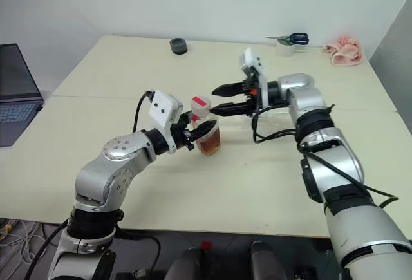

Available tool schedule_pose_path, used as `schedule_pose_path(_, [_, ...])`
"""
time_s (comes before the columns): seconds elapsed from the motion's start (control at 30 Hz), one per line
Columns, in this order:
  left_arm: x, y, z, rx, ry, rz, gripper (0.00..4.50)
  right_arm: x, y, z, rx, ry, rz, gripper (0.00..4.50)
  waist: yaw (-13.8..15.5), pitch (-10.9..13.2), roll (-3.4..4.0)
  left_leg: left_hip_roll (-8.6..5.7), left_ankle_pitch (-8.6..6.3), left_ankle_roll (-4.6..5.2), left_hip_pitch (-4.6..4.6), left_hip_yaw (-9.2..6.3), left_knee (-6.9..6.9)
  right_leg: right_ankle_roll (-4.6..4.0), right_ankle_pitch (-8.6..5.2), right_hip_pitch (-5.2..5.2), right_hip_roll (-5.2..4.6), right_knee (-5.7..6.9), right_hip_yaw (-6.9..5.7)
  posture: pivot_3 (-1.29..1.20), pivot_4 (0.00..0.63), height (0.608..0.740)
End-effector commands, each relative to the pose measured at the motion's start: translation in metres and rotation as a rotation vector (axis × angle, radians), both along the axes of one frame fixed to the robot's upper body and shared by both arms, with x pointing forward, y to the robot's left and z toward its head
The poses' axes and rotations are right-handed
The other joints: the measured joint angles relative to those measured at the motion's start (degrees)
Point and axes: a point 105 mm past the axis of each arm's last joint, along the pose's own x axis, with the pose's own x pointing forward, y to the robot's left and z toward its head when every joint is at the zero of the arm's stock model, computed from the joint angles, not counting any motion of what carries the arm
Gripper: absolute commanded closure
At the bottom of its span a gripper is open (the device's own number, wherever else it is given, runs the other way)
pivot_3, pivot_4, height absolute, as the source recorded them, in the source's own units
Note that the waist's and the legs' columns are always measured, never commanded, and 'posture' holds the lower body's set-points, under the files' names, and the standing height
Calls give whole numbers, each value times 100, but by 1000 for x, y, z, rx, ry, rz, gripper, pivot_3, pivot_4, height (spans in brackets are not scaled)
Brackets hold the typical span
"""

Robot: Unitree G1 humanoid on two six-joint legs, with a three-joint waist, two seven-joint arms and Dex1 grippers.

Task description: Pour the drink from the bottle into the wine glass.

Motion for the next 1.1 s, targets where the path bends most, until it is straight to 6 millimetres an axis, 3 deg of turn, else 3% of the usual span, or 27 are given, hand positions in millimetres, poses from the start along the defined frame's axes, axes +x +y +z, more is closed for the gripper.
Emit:
schedule_pose_path(0.03, [-7, -8, 23, -24, -96, -45, 2496, -2, -3, 13, 29, -58, 7, 0, -10, 0, 0, 0, 0, 0, 0, 0, 0, 0, 0, 0, 0, 0, 0, 0, 150, 740])
schedule_pose_path(0.23, [-7, -10, 22, -27, -92, -60, 2497, -20, -11, 16, 28, -120, 8, 0, -1, 0, 0, 1, 0, 0, -2, -3, 0, 0, 0, 0, 0, 2, -2, 0, 150, 740])
schedule_pose_path(0.33, [-7, -11, 21, -27, -88, -66, 2497, -38, -7, 19, 54, -142, -11, 0, 8, 0, 1, -1, 0, -1, -5, -5, 0, 2, -1, 0, -4, 0, -2, 0, 150, 740])
schedule_pose_path(0.53, [-7, -11, 20, -28, -85, -68, 2497, -50, 5, 31, 133, -138, -146, 0, -8, 1, 2, 2, 2, -4, 0, -10, 3, 2, -1, 0, 1, 9, -3, 0, 150, 740])
schedule_pose_path(0.7, [-6, -12, 20, -27, -84, -69, 2497, -51, 18, 34, 195, -108, -225, 0, -5, 1, 2, 1, 5, -7, 1, -7, 5, 4, -2, 0, 2, 9, -2, 0, 150, 740])
schedule_pose_path(1.1, [-7, -11, 19, -29, -84, -65, 2498, -48, 41, 19, 181, -87, -289, 0, -5, 1, 2, 1, 5, -7, 0, -5, 3, 3, -2, 0, 2, 6, -2, 0, 150, 740])
